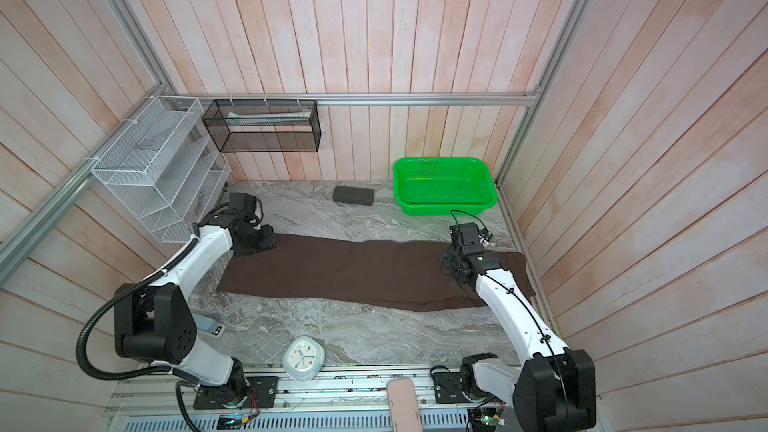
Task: Fold and stack the trousers
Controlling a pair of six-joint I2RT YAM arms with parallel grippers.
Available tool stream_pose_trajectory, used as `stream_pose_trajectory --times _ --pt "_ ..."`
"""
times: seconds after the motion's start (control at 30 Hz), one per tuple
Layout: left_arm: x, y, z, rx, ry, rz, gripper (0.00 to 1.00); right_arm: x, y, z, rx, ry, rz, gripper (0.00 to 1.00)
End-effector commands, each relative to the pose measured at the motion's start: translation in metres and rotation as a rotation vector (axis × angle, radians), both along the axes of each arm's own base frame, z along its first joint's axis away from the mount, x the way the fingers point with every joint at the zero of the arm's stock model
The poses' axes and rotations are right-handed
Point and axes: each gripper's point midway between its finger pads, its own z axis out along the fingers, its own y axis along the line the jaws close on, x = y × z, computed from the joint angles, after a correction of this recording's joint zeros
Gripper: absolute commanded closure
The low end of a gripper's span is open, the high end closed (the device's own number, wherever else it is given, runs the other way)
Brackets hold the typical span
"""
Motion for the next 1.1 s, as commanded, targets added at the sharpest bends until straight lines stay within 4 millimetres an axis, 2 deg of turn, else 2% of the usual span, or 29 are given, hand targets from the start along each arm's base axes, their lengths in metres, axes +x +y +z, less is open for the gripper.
stream_pose_trajectory --times 0.0,0.1,0.2,0.3,0.43,0.57,0.87,1.07 --pt "-0.005 -0.015 -0.045 -0.100 0.090 0.002 0.42 -0.004 -0.028 0.001 -0.030 0.004 -0.048 0.44" --pt "-0.012 -0.008 -0.074 -0.081 0.151 0.021 0.42 -0.009 -0.060 0.004 -0.029 -0.010 -0.127 0.44" --pt "-0.018 0.003 -0.094 -0.044 0.202 0.040 0.42 -0.016 -0.097 0.007 -0.056 -0.020 -0.228 0.43" --pt "-0.020 0.016 -0.104 -0.018 0.228 0.062 0.42 -0.024 -0.134 -0.001 -0.039 -0.030 -0.348 0.42" --pt "-0.016 0.024 -0.103 -0.015 0.231 0.079 0.42 -0.036 -0.162 -0.030 0.047 0.008 -0.460 0.42" --pt "-0.013 0.024 -0.100 -0.014 0.223 0.077 0.42 -0.044 -0.174 -0.052 0.117 0.027 -0.524 0.41" --pt "-0.012 0.032 -0.096 -0.009 0.215 0.094 0.42 -0.031 -0.174 -0.093 0.210 0.102 -0.519 0.42" --pt "-0.007 0.039 -0.095 -0.008 0.211 0.109 0.42 -0.012 -0.188 -0.102 0.213 0.077 -0.530 0.44"
